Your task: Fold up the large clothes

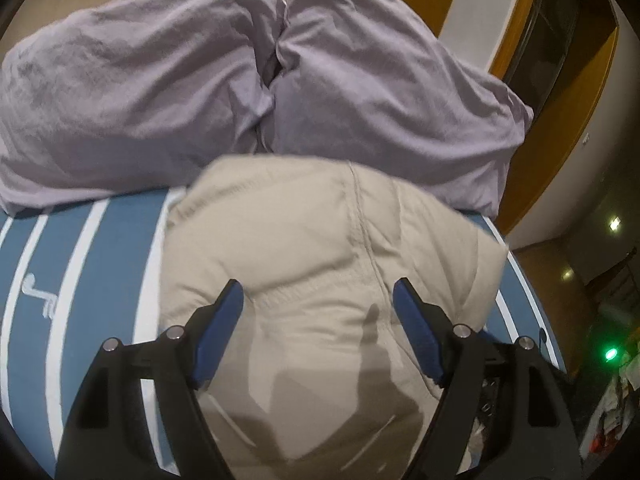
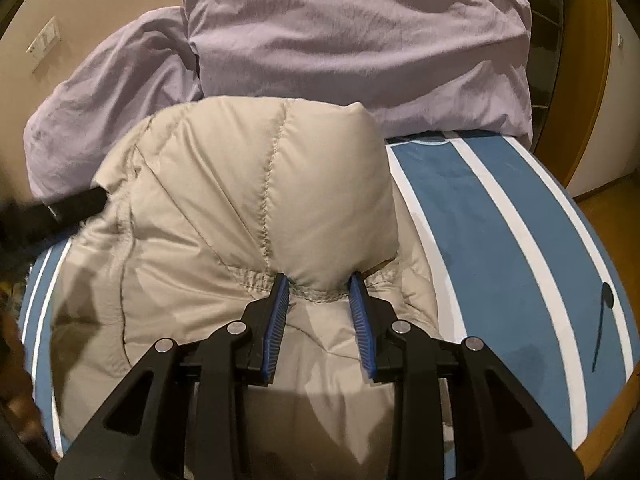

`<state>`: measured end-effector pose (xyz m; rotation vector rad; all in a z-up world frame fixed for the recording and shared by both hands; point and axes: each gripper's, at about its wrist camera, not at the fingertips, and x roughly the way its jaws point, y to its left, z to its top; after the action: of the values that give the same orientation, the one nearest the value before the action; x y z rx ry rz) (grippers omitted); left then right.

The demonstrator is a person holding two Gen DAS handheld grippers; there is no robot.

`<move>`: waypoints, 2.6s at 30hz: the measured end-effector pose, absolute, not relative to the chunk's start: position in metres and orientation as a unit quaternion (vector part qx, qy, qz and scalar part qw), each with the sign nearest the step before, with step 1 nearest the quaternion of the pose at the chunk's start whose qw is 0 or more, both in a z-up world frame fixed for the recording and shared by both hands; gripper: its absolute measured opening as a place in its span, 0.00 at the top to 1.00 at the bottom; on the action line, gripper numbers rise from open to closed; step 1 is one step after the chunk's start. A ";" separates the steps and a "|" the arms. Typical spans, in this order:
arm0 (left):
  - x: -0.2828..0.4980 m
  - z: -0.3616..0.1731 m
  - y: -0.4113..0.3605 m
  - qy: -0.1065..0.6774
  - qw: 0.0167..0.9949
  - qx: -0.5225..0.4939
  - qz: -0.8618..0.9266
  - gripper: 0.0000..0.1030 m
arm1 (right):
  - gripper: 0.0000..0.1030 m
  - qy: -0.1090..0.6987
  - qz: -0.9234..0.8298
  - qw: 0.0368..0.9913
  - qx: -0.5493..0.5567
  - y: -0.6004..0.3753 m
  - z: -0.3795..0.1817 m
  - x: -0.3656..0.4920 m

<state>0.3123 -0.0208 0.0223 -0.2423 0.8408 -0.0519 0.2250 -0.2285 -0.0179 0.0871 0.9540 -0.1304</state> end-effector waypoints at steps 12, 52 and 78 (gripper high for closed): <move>0.336 0.001 -0.017 0.405 0.911 -0.075 0.031 0.21 | 0.68 0.452 -0.067 0.888 0.050 -0.230 -0.025 0.225; 0.345 -0.041 -0.030 0.398 0.915 -0.052 0.030 0.17 | 0.41 0.408 -0.093 0.908 0.035 -0.236 -0.033 0.313; 0.350 -0.047 -0.038 0.395 0.917 -0.039 0.035 0.16 | 0.35 0.404 -0.106 0.906 0.072 -0.251 -0.060 0.314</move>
<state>0.3503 -0.0381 -0.0468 -0.0809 0.8134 0.0726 0.3142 -0.2512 -0.0596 0.1493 0.8345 -0.2179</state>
